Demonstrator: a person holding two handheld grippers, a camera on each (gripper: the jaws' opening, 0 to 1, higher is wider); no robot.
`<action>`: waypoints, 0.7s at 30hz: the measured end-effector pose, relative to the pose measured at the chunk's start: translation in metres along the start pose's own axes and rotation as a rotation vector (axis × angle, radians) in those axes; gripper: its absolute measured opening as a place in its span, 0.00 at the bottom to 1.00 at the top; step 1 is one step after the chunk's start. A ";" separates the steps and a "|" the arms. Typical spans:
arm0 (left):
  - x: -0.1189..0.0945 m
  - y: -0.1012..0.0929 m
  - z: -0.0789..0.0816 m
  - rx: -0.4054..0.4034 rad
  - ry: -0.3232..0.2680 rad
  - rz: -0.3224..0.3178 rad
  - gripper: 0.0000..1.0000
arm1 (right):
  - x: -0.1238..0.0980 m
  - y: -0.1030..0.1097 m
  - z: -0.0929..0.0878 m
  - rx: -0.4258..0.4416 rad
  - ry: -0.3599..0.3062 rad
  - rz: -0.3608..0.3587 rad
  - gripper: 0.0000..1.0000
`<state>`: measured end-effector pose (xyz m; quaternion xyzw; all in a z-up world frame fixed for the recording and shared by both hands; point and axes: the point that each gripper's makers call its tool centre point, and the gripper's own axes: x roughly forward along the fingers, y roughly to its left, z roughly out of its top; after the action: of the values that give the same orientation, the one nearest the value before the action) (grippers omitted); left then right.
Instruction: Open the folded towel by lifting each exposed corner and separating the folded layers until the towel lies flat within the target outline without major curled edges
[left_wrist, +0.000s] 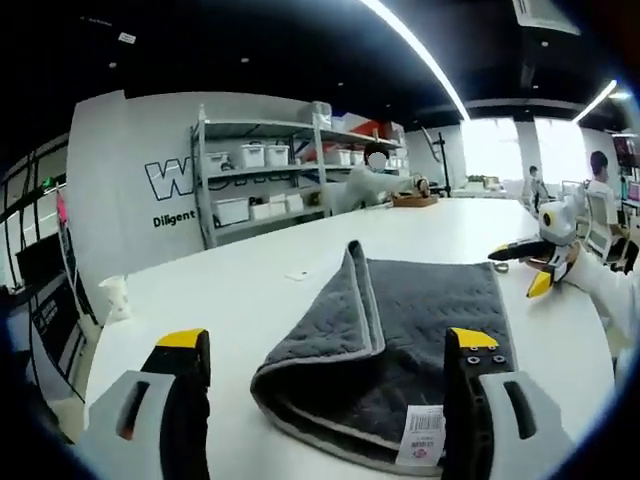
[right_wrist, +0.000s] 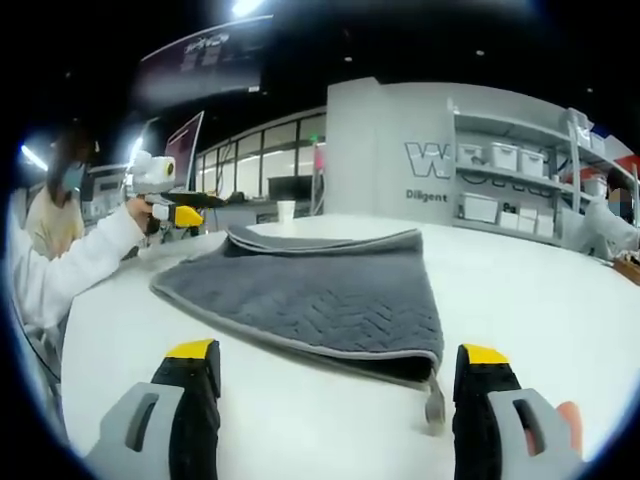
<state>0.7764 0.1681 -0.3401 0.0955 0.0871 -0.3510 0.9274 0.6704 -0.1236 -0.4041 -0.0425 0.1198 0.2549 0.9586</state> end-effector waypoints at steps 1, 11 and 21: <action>0.001 -0.001 -0.002 0.000 0.008 -0.002 0.99 | 0.000 0.000 0.000 -0.001 0.000 -0.001 0.97; 0.006 0.001 -0.010 -0.015 0.044 -0.019 0.99 | -0.001 -0.002 0.002 0.004 -0.009 -0.010 0.97; 0.018 0.001 -0.004 0.297 0.061 0.171 0.98 | 0.000 0.001 -0.001 -0.005 0.003 0.000 0.97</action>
<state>0.7901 0.1584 -0.3482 0.2492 0.0541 -0.2768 0.9265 0.6694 -0.1229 -0.4046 -0.0451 0.1205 0.2550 0.9583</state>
